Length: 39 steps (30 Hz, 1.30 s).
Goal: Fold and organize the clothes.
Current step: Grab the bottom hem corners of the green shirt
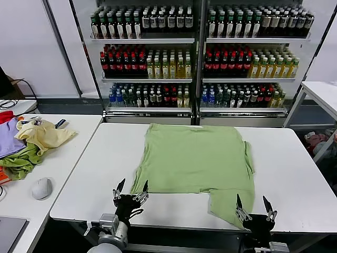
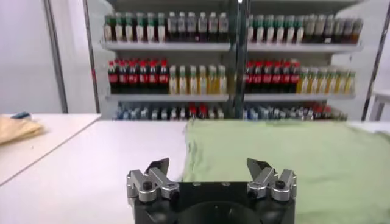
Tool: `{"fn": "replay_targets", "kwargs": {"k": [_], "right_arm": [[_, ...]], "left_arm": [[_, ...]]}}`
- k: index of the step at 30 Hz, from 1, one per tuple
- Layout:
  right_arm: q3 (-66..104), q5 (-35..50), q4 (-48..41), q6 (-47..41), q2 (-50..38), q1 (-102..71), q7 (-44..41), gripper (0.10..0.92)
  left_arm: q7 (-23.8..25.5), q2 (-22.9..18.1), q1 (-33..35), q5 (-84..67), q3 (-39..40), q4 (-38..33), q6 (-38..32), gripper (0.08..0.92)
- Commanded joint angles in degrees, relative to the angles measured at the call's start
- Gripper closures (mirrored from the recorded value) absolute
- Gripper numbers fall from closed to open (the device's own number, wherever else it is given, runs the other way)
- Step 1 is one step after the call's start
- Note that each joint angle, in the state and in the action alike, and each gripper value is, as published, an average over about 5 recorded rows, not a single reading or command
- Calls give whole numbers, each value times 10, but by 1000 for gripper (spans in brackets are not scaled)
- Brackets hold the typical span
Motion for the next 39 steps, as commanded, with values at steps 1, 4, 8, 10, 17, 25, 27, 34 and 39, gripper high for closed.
{"fn": "replay_targets", "kwargs": {"k": [1,4,8,10,17,25,27,34,39], "right_arm": [[-7,-14,-18,-34,7,0,14,203],[-12,-21,-26,-35,12,1,16,203],[-18,-25,-33,-36,17,3,18,203],[-19,-25,-35,-36,19,3,18,203],[-23,-5,-48,-43,23,6,21,203],[-30,13,-66,-41,32,6,34,326],[-30,18,-67,-41,33,4,34,386],[-26,37,-65,-42,31,-1,27,585],[-9,33,-64,-37,26,7,21,732]], "left_arm": [[-24,13,-54,-13,13,58,70,177],[-27,14,-62,-13,14,71,77,177],[-28,17,-72,-26,15,84,88,177],[-27,18,-76,-45,15,84,90,177],[-26,13,-87,-69,18,89,91,177],[-33,8,-86,-99,21,98,91,265],[-34,8,-83,-103,22,97,91,324],[-36,8,-76,-111,25,95,91,524],[-36,5,-75,-104,30,95,87,671]]}}
